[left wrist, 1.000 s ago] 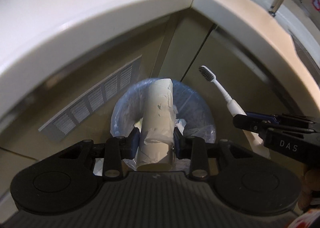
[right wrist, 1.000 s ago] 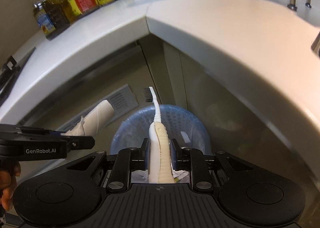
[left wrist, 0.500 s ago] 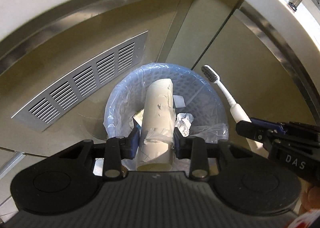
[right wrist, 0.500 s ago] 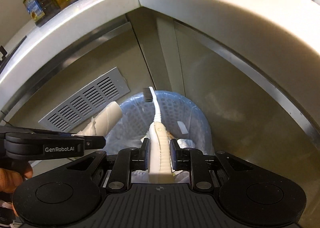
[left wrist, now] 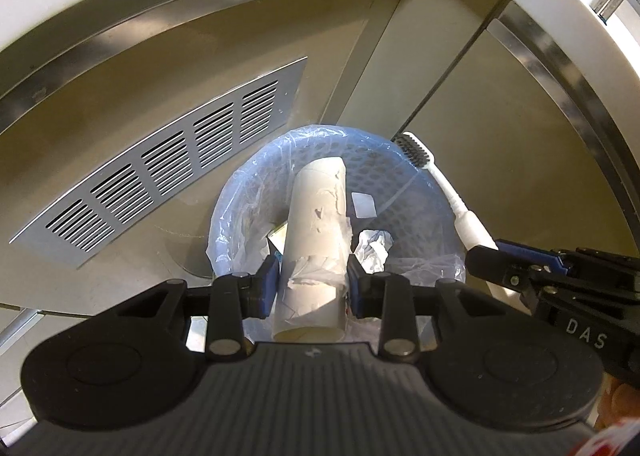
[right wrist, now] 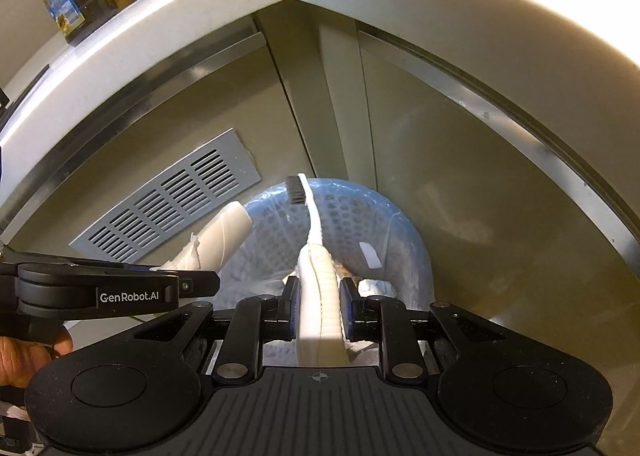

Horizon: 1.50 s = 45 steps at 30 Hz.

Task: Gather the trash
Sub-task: 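Open left tool to drop the paper tube while right tool releases the toothbrush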

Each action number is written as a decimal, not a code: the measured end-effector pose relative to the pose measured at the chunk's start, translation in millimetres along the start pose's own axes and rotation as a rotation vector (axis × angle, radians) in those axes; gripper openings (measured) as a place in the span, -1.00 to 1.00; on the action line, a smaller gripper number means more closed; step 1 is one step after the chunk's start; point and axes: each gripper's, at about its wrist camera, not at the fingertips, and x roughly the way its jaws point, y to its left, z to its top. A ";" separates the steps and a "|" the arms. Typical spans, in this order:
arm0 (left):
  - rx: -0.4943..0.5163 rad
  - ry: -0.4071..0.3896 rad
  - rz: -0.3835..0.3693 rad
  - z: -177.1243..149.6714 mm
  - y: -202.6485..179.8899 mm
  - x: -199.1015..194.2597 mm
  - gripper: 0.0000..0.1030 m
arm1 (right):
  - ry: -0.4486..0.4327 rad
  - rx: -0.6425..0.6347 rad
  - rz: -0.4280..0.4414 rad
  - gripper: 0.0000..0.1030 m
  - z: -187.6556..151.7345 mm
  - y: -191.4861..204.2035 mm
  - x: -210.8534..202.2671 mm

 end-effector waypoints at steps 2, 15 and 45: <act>0.000 -0.001 -0.001 0.3 -0.6 0.4 -0.40 | 0.002 0.003 -0.001 -0.59 0.1 -0.8 1.2; 0.000 -0.011 -0.026 0.7 -1.0 5.6 -0.39 | 0.005 0.023 -0.017 -0.59 0.7 -4.1 8.9; -0.031 -0.012 -0.024 -20.5 18.7 -6.3 -0.19 | -0.001 0.064 0.007 -0.59 7.6 -4.2 24.9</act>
